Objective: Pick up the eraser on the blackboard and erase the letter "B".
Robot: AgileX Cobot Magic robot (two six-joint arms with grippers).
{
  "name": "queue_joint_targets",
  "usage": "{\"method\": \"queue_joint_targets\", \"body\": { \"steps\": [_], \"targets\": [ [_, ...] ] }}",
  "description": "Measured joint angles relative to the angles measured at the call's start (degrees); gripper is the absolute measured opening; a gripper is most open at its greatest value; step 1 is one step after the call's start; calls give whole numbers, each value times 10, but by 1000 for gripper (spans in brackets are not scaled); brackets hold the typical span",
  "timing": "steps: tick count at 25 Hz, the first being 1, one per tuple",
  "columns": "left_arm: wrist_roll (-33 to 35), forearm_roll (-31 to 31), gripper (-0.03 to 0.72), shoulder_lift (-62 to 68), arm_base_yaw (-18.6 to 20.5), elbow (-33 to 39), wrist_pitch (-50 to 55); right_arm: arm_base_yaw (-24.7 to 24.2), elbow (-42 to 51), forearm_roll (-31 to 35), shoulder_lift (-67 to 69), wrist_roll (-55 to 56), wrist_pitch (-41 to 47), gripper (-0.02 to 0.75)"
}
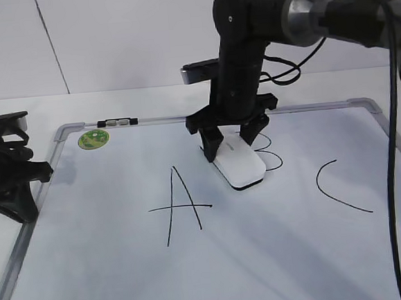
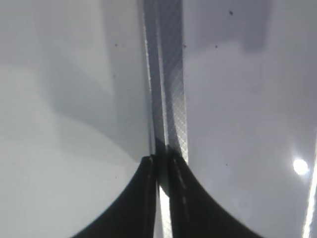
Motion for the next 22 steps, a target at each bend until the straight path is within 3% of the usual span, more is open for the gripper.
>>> {"method": "queue_joint_targets", "body": {
  "steps": [4, 22],
  "targets": [
    [0, 0, 29, 1, 0, 0, 0, -11, -1, 0, 0, 4, -2, 552],
    [0, -4, 29, 14, 0, -9, 16, -149, -2, -21, 1, 24, -22, 552]
  ]
}}
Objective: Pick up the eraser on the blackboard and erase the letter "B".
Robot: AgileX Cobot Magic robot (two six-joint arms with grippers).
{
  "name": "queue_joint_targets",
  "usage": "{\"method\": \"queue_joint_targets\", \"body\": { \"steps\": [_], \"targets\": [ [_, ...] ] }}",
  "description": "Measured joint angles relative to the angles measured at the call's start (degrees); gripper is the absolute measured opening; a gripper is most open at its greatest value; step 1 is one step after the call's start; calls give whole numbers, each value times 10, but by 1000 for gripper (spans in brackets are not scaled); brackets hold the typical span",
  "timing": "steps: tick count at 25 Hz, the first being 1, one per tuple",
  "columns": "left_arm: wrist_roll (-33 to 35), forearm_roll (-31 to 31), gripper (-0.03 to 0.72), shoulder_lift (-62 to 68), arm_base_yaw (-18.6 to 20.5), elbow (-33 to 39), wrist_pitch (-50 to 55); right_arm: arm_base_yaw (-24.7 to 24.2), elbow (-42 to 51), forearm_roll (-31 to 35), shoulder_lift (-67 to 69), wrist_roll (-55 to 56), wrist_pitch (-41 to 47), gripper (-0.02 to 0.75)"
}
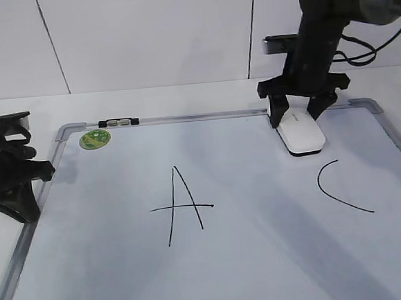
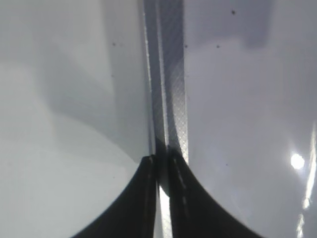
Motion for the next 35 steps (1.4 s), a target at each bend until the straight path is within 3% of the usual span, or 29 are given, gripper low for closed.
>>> {"method": "queue_joint_targets", "body": {
  "steps": [7, 12, 19, 27, 35],
  "targets": [
    [0, 1, 30, 0, 0, 0, 3, 34, 0, -23, 0, 0, 0, 552],
    [0, 3, 31, 0, 0, -1, 6, 103, -1, -63, 5, -7, -4, 552],
    [0, 3, 32, 0, 0, -1, 6, 182, -13, -33, 8, -11, -5, 552],
    [0, 3, 32, 0, 0, -1, 7, 186, -25, -32, 17, -12, -1, 552],
    [0, 0, 33, 2, 0, -2, 4, 131, -37, 32, 29, -14, 6, 552]
  ]
}}
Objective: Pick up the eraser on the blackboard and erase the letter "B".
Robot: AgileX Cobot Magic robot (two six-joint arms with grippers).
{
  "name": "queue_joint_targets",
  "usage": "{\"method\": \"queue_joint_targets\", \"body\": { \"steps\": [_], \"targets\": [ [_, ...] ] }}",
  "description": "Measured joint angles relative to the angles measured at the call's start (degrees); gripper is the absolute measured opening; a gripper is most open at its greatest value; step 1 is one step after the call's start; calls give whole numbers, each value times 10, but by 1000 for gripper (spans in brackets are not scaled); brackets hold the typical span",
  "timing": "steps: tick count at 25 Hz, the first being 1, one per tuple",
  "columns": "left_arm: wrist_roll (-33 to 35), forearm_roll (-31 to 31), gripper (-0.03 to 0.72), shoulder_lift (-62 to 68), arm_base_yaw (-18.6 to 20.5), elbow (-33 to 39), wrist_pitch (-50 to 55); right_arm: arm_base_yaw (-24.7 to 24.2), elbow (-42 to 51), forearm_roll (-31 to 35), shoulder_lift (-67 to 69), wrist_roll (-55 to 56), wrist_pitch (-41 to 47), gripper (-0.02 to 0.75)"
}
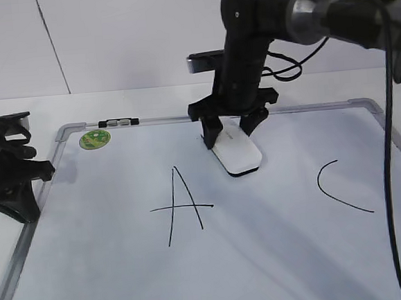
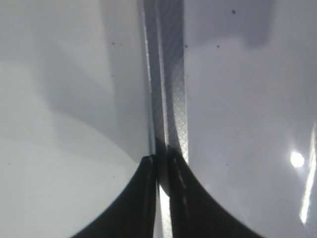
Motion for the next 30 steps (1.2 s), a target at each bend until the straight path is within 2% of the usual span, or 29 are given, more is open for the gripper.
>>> {"method": "queue_joint_targets", "body": {
  "steps": [7, 12, 23, 30],
  "targets": [
    [0, -2, 33, 0, 0, 0, -1, -85, -2, 7, 1, 3, -13, 552],
    [0, -2, 33, 0, 0, 0, -1, -122, 4, 23, -6, 2, -8, 551],
    [0, -1, 33, 0, 0, 0, 2, -154, 52, -48, -95, 2, -3, 551],
    [0, 0, 33, 0, 0, 0, 2, -154, 190, -59, -233, 2, -3, 551]
  ]
}}
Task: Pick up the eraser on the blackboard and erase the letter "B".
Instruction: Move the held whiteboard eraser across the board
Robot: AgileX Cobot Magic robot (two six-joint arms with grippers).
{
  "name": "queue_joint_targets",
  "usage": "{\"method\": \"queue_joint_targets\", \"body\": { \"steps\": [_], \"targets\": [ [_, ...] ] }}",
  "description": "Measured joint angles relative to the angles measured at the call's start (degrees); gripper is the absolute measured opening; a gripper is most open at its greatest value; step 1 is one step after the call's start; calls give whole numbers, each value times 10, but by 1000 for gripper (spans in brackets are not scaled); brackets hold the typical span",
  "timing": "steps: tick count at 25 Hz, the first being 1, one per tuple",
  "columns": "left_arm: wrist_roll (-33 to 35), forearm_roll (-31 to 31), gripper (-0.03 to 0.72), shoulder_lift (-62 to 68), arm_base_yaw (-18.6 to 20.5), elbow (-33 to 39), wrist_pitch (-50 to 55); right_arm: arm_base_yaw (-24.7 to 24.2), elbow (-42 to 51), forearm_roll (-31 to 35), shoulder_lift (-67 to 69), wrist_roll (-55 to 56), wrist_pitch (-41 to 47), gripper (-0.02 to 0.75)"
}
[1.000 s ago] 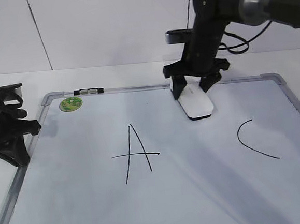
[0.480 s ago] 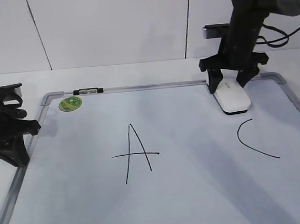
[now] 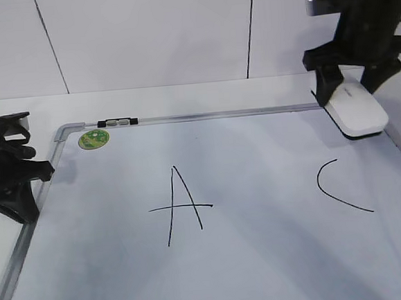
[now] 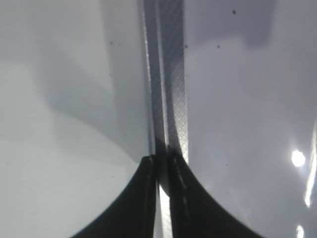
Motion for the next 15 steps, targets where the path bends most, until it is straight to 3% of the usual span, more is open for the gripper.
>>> {"method": "queue_joint_targets", "body": {
  "steps": [7, 15],
  "targets": [
    [0, 0, 33, 0, 0, 0, 0, -8, 172, -34, -95, 5, 4, 551],
    [0, 1, 33, 0, 0, 0, 0, -37, 223, -35, -106, 4, -3, 551]
  ]
}}
